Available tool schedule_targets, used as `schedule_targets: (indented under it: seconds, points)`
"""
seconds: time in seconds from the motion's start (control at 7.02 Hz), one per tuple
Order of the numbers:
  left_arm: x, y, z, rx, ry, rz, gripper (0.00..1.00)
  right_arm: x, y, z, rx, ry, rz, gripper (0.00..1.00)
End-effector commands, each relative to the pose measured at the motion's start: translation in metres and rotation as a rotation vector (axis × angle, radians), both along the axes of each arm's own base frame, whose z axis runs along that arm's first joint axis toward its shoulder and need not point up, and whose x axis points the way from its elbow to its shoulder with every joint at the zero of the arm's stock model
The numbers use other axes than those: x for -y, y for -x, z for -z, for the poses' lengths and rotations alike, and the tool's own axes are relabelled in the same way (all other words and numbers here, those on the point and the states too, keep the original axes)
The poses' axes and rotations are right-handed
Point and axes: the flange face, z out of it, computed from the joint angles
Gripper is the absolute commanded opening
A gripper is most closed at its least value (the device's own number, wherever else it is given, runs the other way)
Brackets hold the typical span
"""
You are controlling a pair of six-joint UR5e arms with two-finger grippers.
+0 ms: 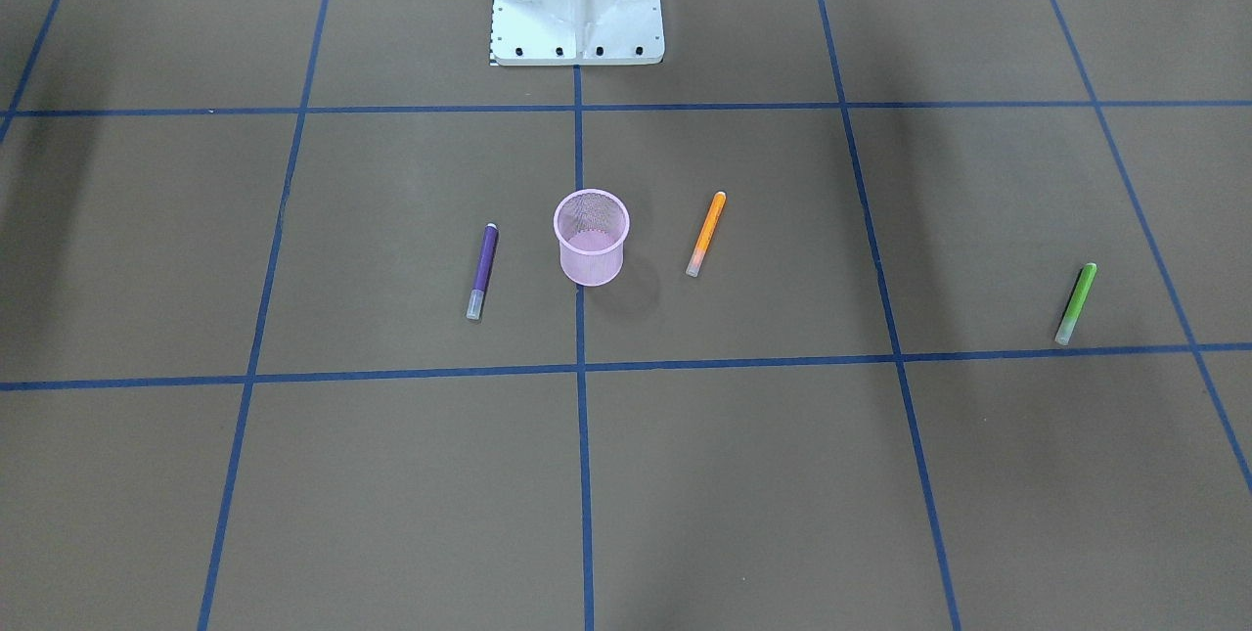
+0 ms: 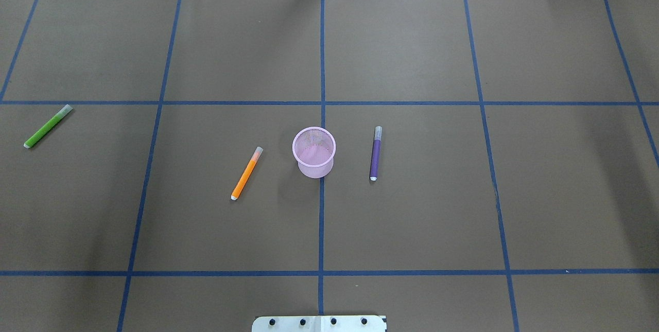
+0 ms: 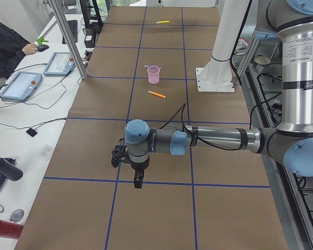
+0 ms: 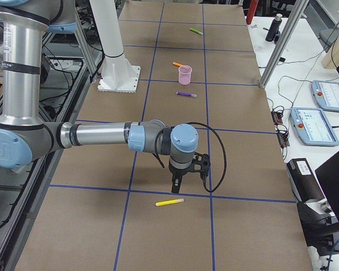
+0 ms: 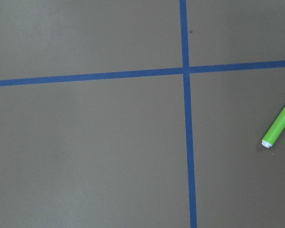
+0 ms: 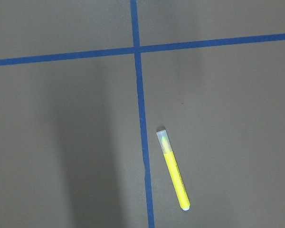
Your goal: Collect pens into pen holder
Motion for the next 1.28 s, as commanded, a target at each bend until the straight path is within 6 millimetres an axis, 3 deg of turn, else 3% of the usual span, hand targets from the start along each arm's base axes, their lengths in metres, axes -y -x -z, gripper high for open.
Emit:
schedule_targets:
  seconds: [0.0,0.28,0.43,0.71,0.85,1.0,1.14]
  points:
    - [0.000,0.000,0.001,0.001,0.000,0.001,1.00,-0.001,-0.001,-0.001,-0.001,0.001,-0.001,1.00]
    - [0.001,0.000,0.002,0.001,-0.001,0.004,1.00,0.000,0.000,0.003,0.005,-0.003,-0.004,1.00]
    - [0.005,-0.001,0.006,-0.001,-0.010,0.002,1.00,0.000,0.000,0.013,0.008,-0.021,-0.007,1.00]
    - [0.028,-0.006,0.029,-0.009,-0.130,0.005,1.00,0.001,0.003,0.023,0.043,-0.037,-0.008,1.00]
    - [0.032,-0.028,0.033,-0.014,-0.166,-0.034,1.00,0.001,0.003,0.019,0.043,-0.032,-0.004,1.00]
    - [0.048,-0.066,0.064,-0.031,-0.244,-0.102,1.00,0.005,0.003,0.027,0.037,-0.046,-0.006,1.00]
    - [0.060,-0.099,0.080,-0.044,-0.300,-0.162,1.00,0.012,0.003,0.029,0.038,-0.048,-0.009,1.00]
